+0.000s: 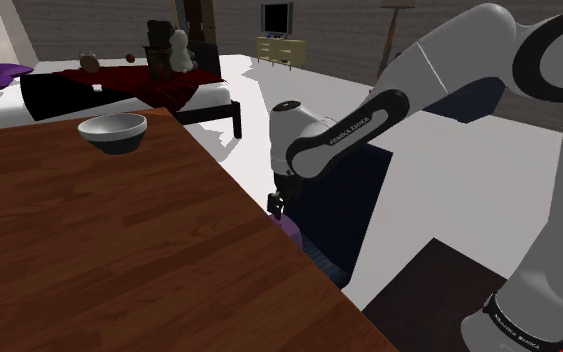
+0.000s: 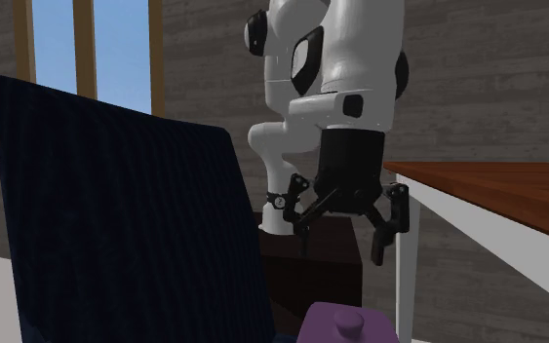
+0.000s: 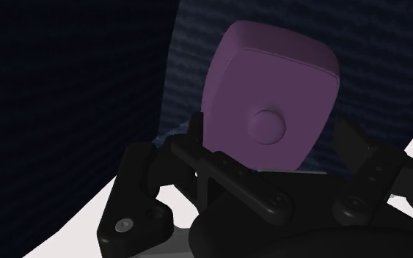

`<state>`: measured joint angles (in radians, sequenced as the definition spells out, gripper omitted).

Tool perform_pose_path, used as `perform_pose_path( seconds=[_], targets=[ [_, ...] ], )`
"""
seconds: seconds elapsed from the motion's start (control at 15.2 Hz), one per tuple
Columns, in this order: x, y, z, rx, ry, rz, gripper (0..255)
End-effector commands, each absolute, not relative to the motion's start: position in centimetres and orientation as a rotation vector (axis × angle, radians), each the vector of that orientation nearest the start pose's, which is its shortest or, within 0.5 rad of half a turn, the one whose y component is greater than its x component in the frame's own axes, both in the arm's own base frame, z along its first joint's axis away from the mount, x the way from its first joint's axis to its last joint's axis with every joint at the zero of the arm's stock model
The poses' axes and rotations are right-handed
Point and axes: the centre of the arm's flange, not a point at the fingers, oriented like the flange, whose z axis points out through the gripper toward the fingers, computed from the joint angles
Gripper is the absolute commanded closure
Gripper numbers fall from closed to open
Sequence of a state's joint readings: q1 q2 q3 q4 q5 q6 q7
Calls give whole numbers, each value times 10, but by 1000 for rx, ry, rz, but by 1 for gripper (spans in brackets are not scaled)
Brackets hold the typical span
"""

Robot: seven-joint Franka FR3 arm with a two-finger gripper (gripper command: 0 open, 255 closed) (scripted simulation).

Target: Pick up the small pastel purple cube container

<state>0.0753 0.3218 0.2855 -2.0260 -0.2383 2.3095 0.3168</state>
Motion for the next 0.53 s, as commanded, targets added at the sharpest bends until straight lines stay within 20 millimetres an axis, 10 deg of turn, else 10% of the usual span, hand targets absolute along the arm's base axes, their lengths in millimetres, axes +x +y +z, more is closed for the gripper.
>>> perform_pose_path(
  seconds=[0.0, 0.46],
  targets=[
    [574, 211, 278, -3214, -313, -27, 0],
    [574, 211, 241, -3214, -313, -27, 0]
  ],
)
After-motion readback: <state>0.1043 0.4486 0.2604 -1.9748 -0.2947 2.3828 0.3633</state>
